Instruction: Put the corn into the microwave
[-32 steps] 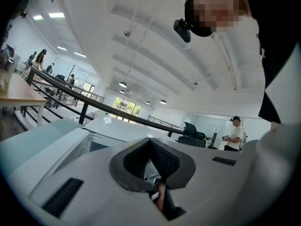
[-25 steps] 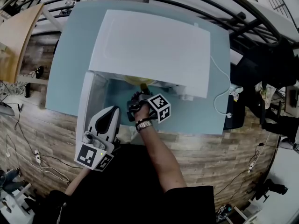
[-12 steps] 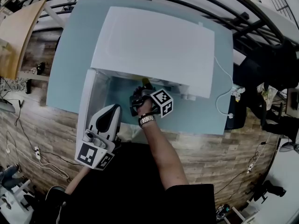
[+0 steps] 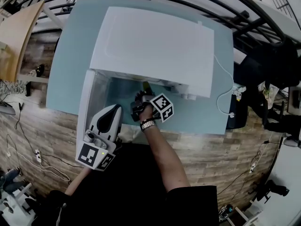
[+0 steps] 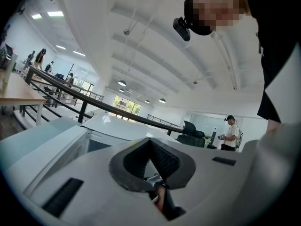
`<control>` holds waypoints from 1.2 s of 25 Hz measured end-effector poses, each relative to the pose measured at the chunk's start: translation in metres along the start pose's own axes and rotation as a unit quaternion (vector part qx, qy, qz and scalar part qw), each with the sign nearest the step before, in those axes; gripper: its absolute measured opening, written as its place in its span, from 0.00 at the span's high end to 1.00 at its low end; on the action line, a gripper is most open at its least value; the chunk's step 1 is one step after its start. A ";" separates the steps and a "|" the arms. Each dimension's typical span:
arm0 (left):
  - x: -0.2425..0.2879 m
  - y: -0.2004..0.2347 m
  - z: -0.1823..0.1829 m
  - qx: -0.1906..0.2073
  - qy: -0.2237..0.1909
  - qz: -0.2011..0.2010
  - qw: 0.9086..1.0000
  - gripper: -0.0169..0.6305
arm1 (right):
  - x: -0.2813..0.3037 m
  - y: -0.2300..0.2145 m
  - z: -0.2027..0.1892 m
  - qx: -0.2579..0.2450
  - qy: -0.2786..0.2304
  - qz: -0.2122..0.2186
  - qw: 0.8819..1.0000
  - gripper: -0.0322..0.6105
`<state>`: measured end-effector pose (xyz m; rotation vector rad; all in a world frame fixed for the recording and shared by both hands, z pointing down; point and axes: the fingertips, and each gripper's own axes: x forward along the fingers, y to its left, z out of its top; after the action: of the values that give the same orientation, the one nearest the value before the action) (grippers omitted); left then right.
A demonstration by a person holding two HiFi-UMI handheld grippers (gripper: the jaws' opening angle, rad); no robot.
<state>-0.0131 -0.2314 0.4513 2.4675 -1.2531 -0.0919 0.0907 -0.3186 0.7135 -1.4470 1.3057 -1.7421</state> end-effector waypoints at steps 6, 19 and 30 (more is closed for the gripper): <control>0.000 0.000 -0.003 0.000 0.002 -0.002 1.000 0.97 | -0.023 -0.004 -0.005 -0.036 0.013 0.001 0.999 0.91; -0.004 0.001 0.000 0.003 0.001 -0.006 1.000 0.97 | -0.089 0.058 -0.007 -0.233 0.029 0.037 0.971 0.94; -0.008 -0.001 -0.002 0.011 0.006 -0.013 1.000 0.97 | -0.153 0.116 -0.017 -0.391 0.020 0.084 0.916 0.94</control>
<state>-0.0166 -0.2240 0.4520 2.4994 -1.2244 -0.0702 0.0984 -0.2289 0.5436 -1.6159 2.2311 -1.1713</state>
